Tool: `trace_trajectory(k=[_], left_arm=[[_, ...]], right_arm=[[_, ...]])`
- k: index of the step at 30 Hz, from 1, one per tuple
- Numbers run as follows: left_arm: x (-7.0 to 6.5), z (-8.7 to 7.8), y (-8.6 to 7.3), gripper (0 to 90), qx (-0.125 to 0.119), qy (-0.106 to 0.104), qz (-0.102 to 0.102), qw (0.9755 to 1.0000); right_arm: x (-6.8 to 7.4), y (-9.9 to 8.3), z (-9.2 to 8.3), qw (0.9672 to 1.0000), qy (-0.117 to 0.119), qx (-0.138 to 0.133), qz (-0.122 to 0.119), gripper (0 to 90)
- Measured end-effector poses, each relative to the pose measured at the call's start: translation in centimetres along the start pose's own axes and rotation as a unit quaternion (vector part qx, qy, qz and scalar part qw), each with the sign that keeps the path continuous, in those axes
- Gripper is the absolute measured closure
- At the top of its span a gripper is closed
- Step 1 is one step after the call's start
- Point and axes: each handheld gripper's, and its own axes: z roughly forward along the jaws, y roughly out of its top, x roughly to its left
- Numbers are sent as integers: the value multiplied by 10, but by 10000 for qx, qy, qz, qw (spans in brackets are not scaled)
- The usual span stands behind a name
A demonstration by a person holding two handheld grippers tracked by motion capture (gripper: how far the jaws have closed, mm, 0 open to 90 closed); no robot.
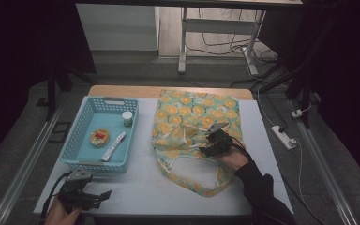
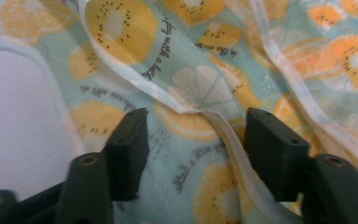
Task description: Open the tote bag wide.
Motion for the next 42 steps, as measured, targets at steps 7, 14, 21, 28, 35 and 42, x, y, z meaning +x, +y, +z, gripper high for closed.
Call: trace_trajectory(k=[7, 14, 21, 28, 35, 42], left_arm=[[0, 0, 0, 29, 15, -5, -8, 10000], [0, 0, 0, 29, 37, -4, 0, 10000], [0, 1, 0, 30, 53, -5, 5, 10000], [0, 1, 0, 29, 46, 1, 6, 10000], [0, 0, 0, 30, -5, 8, -22, 10000], [3, -2, -1, 29, -99, -70, -84, 9999]], right_arm=[[-9, 3, 0, 9998, -116, -91, 122, 290], [-11, 2, 10, 9991, 408, -28, 144, 264], [-8, 8, 7, 9979, 648, 62, -11, 769], [-6, 10, 1, 9986, 521, 19, -89, 892], [-5, 20, -12, 9963, 784, -310, 169, 893], [0, 33, -19, 9934, 1062, -323, 304, 893]])
